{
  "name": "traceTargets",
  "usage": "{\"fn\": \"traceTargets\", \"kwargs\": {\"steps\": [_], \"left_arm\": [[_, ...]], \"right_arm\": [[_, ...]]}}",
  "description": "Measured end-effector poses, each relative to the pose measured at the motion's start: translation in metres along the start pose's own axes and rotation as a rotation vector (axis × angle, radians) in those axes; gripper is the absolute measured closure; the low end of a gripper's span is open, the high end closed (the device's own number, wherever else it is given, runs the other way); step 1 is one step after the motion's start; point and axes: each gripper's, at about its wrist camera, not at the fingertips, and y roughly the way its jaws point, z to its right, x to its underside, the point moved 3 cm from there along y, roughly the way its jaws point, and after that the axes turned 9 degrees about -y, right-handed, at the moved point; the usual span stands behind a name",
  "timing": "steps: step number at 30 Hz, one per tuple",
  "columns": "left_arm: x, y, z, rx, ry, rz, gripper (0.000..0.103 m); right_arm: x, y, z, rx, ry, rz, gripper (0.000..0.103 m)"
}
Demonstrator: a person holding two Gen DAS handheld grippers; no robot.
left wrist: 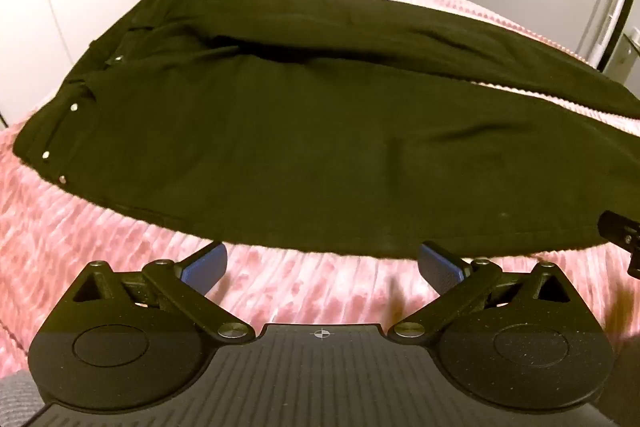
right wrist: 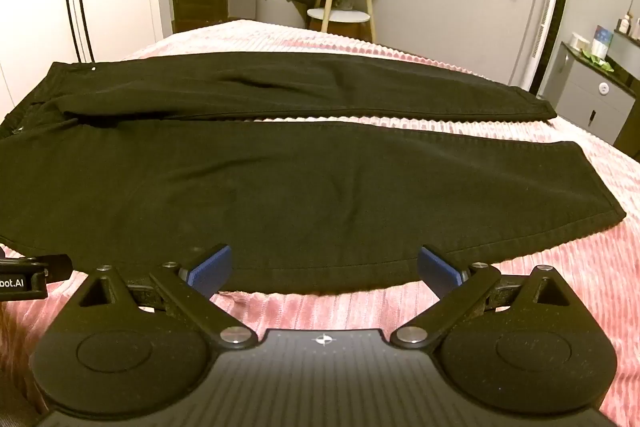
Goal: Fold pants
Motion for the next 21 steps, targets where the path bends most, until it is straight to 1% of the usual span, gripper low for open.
{"fn": "traceTargets", "kwargs": {"steps": [7,21], "left_arm": [[0.0015,-0.0024,0.0016,0.003,0.007,0.007,0.000],[0.0036,-0.0011,-0.0009,0.002,-0.002,-0.006,0.000]], "right_arm": [[0.0001,-0.0004,0.0006,-0.003,0.002,-0.004,0.004],[0.0005,-0.0010,0.0019,-0.005,0.004,-0.004,0.004]]}}
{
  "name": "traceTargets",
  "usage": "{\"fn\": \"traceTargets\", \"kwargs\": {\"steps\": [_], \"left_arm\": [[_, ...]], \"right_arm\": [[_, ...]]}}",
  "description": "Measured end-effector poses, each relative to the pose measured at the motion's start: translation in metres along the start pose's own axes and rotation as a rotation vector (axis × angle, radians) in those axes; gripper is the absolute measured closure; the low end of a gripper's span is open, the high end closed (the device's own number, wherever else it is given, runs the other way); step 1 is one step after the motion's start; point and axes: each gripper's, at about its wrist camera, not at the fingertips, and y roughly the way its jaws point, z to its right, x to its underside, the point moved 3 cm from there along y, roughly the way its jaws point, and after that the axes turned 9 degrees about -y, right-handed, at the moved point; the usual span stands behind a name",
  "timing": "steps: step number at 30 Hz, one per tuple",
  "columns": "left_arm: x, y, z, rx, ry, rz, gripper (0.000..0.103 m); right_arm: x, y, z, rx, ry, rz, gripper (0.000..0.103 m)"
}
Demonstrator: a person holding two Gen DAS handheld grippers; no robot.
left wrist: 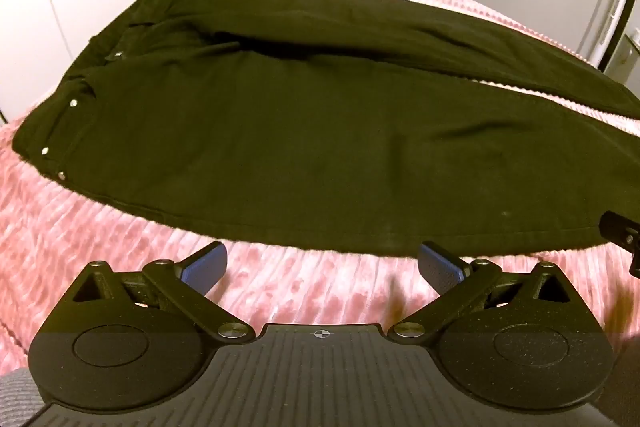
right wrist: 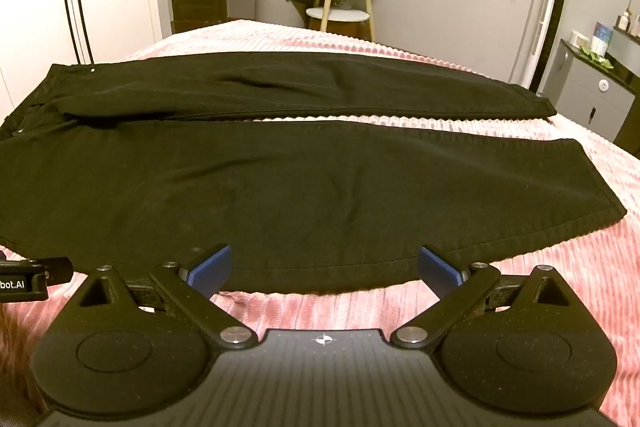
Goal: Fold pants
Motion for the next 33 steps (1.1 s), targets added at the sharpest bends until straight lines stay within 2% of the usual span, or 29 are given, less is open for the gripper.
{"fn": "traceTargets", "kwargs": {"steps": [33], "left_arm": [[0.006,0.006,-0.003,0.000,-0.007,-0.009,0.000]], "right_arm": [[0.001,0.001,0.000,-0.002,0.001,-0.003,0.004]]}}
